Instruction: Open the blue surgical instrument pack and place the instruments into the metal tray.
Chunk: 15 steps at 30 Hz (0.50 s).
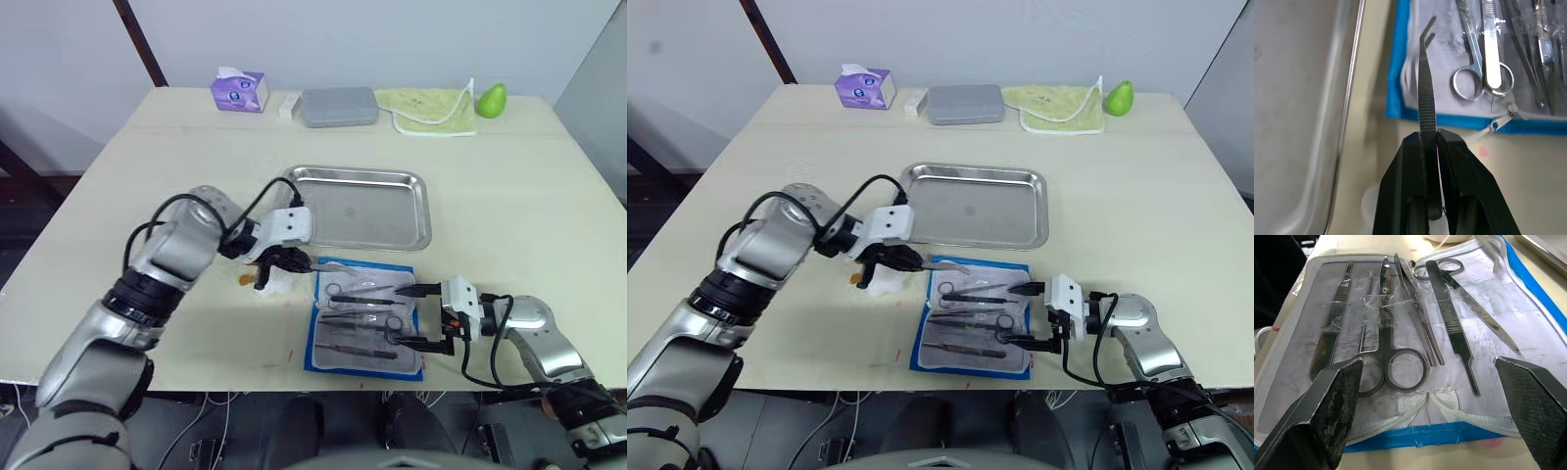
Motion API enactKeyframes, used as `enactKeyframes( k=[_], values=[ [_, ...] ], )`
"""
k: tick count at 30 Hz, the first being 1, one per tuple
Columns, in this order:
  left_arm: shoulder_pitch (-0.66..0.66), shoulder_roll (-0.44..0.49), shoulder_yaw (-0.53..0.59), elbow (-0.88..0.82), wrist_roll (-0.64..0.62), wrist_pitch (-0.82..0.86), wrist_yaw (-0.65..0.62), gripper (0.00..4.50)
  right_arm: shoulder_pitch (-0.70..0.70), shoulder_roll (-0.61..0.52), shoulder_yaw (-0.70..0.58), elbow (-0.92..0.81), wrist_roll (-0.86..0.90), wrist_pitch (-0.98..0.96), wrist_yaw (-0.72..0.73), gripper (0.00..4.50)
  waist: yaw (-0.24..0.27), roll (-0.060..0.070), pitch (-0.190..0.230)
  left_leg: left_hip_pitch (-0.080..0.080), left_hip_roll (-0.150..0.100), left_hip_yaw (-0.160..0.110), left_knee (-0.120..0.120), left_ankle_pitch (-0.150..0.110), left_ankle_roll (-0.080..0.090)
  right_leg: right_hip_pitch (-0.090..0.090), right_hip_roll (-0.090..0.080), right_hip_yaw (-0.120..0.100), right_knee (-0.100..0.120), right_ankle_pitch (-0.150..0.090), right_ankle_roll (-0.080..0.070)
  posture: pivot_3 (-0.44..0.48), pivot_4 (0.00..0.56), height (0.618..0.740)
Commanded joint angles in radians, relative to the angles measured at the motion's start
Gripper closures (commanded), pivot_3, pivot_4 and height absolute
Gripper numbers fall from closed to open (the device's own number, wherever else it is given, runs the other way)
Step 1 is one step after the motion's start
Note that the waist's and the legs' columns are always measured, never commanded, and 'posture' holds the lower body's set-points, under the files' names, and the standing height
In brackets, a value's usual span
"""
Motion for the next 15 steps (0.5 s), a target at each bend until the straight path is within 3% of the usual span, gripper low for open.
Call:
enactKeyframes(
  k=[1, 4, 8, 12, 15],
  values=[
    [0.038, 0.015, 0.151, -0.094, -0.116, 0.078, 0.034, 4.43, 0.035, -0.016, 0.038, 0.052, -0.058, 0.032, 0.001, 0.00, 0.001, 0.000, 0.000, 0.000, 0.000, 0.000, 0.000, 0.000, 0.000, 0.000, 0.000, 0.000, 0.000, 0.000, 0.000, 0.000, 0.150, 0.740],
    [0.093, 0.014, 0.257, -0.162, -0.199, 0.181, 0.093, 4.43, 0.036, -0.018, 0.037, 0.050, -0.054, 0.033, 0.004, 0.00, 0.000, 0.000, 0.001, -0.001, 0.001, -0.001, 0.000, 0.000, 0.000, 0.000, 0.000, -0.001, 0.000, 0.000, 0.000, 0.000, 0.150, 0.740],
    [0.136, -0.002, 0.313, -0.224, -0.245, 0.292, 0.194, 4.43, 0.037, -0.020, 0.036, 0.051, -0.052, 0.033, 0.007, 0.00, 0.000, 0.001, 0.001, 0.000, 0.001, -0.001, 0.000, 0.000, 0.000, 0.000, 0.000, -0.001, 0.000, 0.000, 0.000, 0.000, 0.150, 0.740],
    [0.130, -0.186, 0.399, -0.260, -0.234, 0.499, 0.518, 4.43, 0.033, -0.027, 0.028, 0.050, -0.044, 0.038, 0.017, 0.00, 0.007, 0.001, 0.001, 0.000, 0.001, -0.002, 0.000, 0.000, 0.000, 0.001, -0.001, -0.002, 0.000, 0.000, 0.001, 0.000, 0.150, 0.740],
    [0.104, -0.295, 0.404, -0.279, -0.174, 0.561, 0.719, 4.43, 0.034, -0.032, 0.023, 0.047, -0.040, 0.042, 0.021, 0.00, 0.005, -0.001, 0.002, -0.002, -0.001, -0.003, 0.001, 0.000, 0.000, 0.001, -0.001, -0.002, 0.000, 0.000, 0.001, 0.000, 0.150, 0.740]
  ],
)
